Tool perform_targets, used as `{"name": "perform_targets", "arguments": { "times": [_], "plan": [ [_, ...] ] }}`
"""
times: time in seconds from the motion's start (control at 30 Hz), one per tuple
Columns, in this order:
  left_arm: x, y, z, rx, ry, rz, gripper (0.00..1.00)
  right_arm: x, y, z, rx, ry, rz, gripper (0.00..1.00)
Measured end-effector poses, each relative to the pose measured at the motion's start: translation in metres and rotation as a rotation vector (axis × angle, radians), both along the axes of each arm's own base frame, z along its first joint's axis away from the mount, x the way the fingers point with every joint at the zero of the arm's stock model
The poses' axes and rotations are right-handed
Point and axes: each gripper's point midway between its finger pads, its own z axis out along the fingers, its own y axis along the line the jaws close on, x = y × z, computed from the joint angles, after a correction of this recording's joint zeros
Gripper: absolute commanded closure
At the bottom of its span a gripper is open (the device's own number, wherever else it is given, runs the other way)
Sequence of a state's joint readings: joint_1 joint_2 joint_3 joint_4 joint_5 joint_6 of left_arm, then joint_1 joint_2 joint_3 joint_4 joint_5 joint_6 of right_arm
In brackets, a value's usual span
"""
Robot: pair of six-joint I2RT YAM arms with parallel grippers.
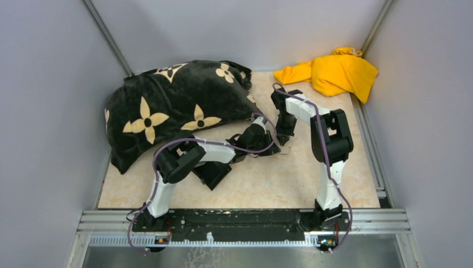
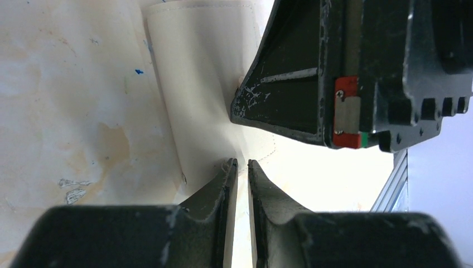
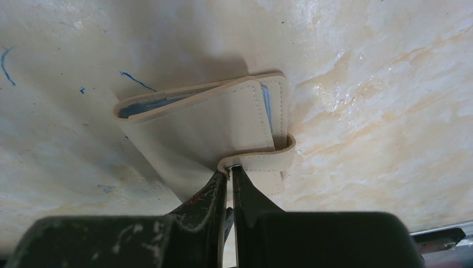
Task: Put the credit cards into the card holder
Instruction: Close the card holder at the center of the board.
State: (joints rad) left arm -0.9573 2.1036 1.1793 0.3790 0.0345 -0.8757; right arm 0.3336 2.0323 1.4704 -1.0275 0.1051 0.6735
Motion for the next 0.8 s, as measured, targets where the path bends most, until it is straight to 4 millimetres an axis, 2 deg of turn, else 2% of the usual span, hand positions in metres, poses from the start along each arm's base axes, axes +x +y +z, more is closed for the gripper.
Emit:
{"name": "perform_targets", "arguments": {
  "times": [0.43, 0.57, 0.8],
  "plan": [
    [-0.002, 0.009, -0.002, -0.007, -0.002, -0.006, 0.78, 0.003, 0.005, 0.005, -0.015, 0.028, 0.073, 0.77],
    [-0.012, 0.017, -0.012, 0.027, 0.027, -0.021, 0.77, 0.004, 0.005, 0.007, -0.030, 0.017, 0.116, 0.75],
    [-0.011, 0.028, -0.009, 0.073, 0.028, 0.002, 0.76, 0.005, 0.005, 0.009, -0.031, -0.005, 0.161, 0.74]
  ]
}}
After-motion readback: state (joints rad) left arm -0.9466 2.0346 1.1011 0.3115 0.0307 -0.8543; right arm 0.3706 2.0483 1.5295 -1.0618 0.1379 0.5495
